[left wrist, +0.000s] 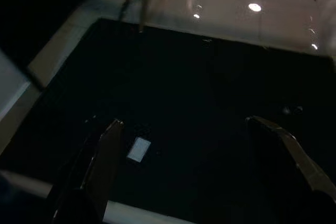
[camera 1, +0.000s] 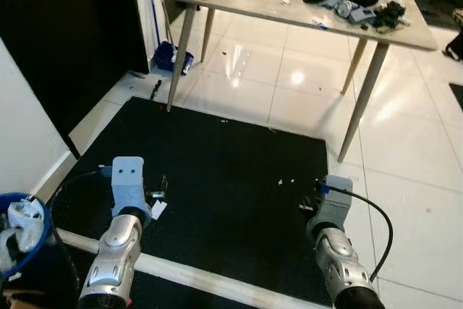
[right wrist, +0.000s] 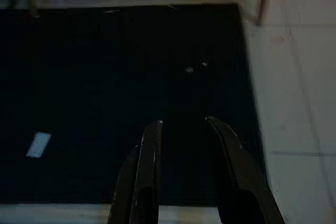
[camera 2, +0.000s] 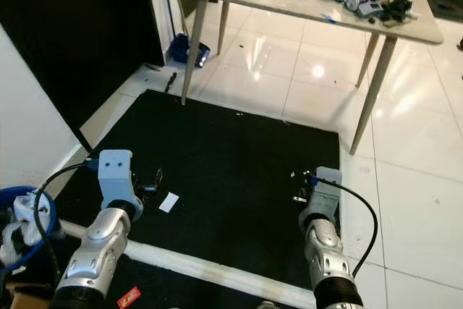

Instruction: Picking trash to rubbish bin

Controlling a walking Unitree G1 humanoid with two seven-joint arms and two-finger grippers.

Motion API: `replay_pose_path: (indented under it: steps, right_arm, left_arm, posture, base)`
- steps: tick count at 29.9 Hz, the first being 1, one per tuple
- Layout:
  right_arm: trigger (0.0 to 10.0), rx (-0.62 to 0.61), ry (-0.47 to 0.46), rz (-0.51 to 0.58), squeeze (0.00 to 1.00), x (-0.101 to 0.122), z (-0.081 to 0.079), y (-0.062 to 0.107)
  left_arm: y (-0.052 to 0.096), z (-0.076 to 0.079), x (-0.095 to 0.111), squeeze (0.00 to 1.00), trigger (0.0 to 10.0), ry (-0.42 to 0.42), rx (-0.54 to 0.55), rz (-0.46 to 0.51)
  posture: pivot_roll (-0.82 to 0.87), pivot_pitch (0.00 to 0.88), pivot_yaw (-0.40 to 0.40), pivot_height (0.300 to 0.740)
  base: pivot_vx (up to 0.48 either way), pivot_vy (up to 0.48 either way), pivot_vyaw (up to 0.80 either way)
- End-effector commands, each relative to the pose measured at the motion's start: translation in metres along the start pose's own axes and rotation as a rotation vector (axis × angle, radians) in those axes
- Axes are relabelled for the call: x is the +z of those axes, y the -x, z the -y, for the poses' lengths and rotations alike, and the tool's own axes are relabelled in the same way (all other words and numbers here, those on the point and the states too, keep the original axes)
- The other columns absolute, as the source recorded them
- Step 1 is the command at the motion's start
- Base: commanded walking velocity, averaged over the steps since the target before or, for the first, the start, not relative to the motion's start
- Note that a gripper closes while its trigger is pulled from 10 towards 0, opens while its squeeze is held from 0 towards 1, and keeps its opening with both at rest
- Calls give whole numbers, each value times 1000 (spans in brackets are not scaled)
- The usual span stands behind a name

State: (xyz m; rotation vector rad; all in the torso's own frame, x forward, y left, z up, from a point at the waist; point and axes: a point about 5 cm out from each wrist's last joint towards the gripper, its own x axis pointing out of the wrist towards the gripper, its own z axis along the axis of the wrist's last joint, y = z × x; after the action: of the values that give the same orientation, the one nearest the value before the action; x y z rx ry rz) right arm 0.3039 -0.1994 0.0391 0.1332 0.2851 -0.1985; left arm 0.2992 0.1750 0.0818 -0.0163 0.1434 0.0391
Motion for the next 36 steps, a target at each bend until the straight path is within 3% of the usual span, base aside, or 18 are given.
replay_pose_path:
  steps: [1,11,36]
  right_arm:
    - [10000,-21,-5,-14,0,-3,7,2]
    - [10000,-23,-7,-16,0,-4,6,2]
    - [10000,-20,-2,-14,0,-3,5,2]
  left_arm:
    - [1,4,-3,0,10000,-5,-11,-12]
    - [1,3,-3,0,10000,-6,-11,-13]
    - [1,4,-3,0,10000,-9,-21,-12]
  posture:
    - [25,145,-16,740]
    - [26,145,-16,740]
    - [27,144,-14,740]
  base:
    - [281,0,-613]
    - [280,0,-611]
    - [278,0,0]
